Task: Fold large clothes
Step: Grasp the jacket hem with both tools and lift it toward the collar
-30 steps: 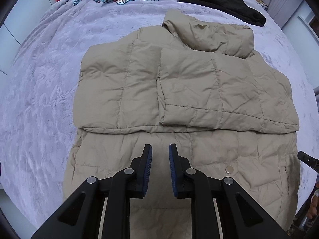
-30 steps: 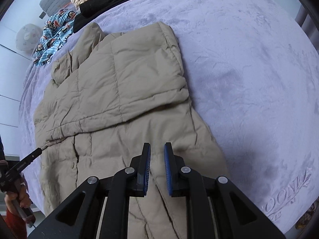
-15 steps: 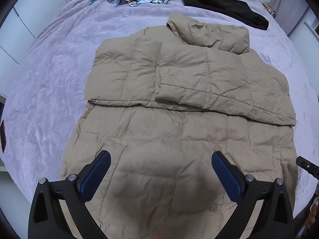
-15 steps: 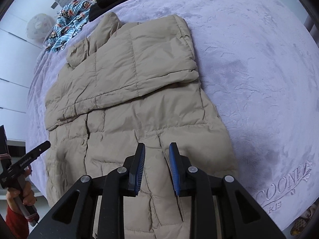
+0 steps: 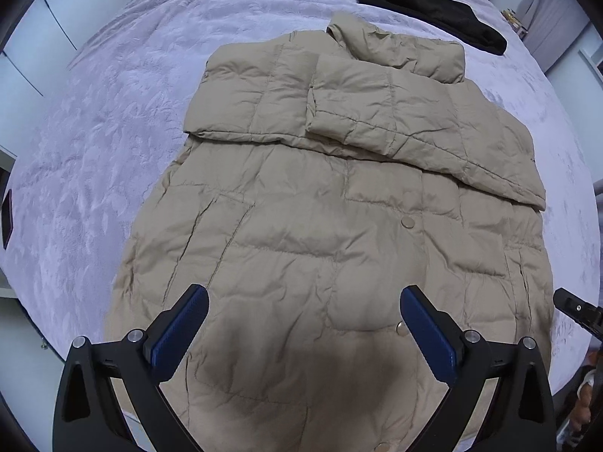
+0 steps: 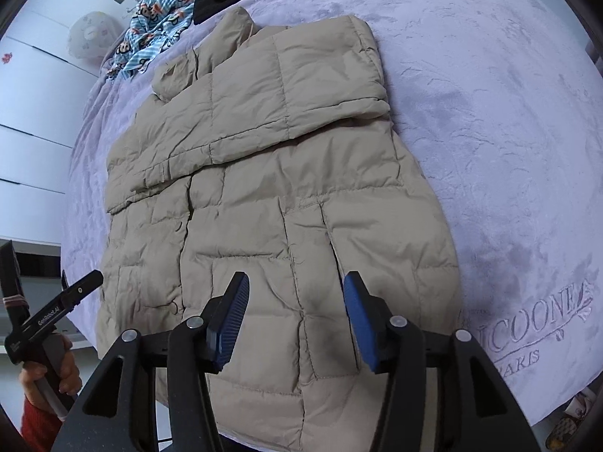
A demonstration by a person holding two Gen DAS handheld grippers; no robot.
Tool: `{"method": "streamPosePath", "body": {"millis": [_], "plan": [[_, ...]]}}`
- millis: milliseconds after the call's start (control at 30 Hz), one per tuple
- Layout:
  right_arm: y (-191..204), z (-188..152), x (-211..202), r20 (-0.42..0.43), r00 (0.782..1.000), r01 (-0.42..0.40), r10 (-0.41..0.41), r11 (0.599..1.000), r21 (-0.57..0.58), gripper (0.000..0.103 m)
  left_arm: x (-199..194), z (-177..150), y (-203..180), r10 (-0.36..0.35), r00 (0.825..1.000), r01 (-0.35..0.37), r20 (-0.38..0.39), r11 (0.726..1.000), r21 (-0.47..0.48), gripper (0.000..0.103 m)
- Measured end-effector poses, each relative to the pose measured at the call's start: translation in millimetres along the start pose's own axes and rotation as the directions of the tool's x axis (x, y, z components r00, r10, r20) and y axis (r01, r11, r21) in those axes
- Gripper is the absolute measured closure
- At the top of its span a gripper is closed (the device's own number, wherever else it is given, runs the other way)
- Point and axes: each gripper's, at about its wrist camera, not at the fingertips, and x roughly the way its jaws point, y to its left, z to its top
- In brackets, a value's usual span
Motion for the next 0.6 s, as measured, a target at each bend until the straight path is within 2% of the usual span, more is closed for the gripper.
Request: {"method": "streamPosePath", "body": {"millis": [100, 167, 267, 533, 600], "plan": [[-1.8, -13.3, 0.7, -0.002, 1.0, 0.0, 0.0, 0.998, 0.059, 0.043, 3.0, -10.9, 9.5, -0.015, 1.0, 0.015, -0.022, 1.0, 0.016, 0.001], [-1.8, -25.8, 2.3, -0.005, 1.0, -0.006, 0.007, 0.995, 0.098, 0.031, 4.3, -19.6, 17.8, -0.014, 0.999, 0.015, -0.029, 0.999, 0.032, 0.001], [0.4, -46.8, 4.6, -0.009, 1.0, -0.013, 0.015, 0.989, 0.146, 0.023, 6.4, -32.6, 33.8, -0.024, 0.998, 0.026, -0.049, 0.999, 0.043, 0.001], [-7.5, -102.2, 12.9, -0.007, 0.999, -0.043, 0.048, 0.943, 0.331, 0.023, 8.5, -63.4, 75.7, -0.024, 0.996, 0.03, -0.09, 0.998, 0.061, 0.001], [-14.2, -113.5, 10.5, 0.004, 0.999, -0.046, 0.048, 0.926, 0.374, 0.023, 5.6, -69.0, 88.0, -0.055, 0.995, 0.059, -0.087, 0.997, 0.046, 0.001]]}}
